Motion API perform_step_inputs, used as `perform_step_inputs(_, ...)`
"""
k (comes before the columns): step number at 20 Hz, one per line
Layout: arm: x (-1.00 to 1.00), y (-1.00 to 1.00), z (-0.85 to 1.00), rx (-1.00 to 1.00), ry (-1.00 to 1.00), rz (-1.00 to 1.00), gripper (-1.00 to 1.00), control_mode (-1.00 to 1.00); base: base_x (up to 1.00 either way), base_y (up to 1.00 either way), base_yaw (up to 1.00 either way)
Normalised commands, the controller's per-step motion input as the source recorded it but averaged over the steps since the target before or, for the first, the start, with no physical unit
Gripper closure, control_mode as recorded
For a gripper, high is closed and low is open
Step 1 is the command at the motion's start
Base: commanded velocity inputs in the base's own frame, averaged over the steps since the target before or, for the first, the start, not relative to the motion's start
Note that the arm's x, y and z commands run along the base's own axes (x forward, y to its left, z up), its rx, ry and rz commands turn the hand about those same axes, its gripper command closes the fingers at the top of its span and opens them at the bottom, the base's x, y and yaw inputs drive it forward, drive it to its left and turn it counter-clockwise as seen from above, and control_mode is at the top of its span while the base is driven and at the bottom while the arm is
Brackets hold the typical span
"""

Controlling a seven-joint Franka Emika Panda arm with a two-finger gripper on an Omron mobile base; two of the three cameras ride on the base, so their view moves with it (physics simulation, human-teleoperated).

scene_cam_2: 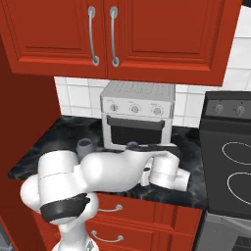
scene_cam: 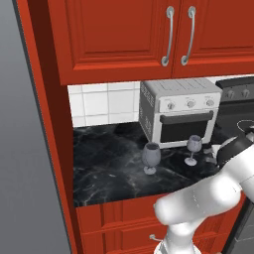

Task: Retrieve the wine glasses from the counter and place one next to each plate.

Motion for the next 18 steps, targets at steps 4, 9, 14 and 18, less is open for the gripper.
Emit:
perform_step_inputs(4,0.0,-0.27,-0.08,0.12,0.01,-0.02,-1.0,-1.0,0.0,0.0,0.0)
perform_step_inputs(9,0.1,-0.05,-0.06,0.04,0.0,-0.03,-1.0,-1.0,0.0,0.0,0.0)
perform_step_inputs(14,0.19,0.0,0.0,0.0,0.0,-0.03,-1.0,-1.0,0.0,0.0,0.0)
perform_step_inputs(18,0.12,0.0,-0.06,0.0,0.0,-0.02,-1.0,-1.0,0.0,0.0,0.0)
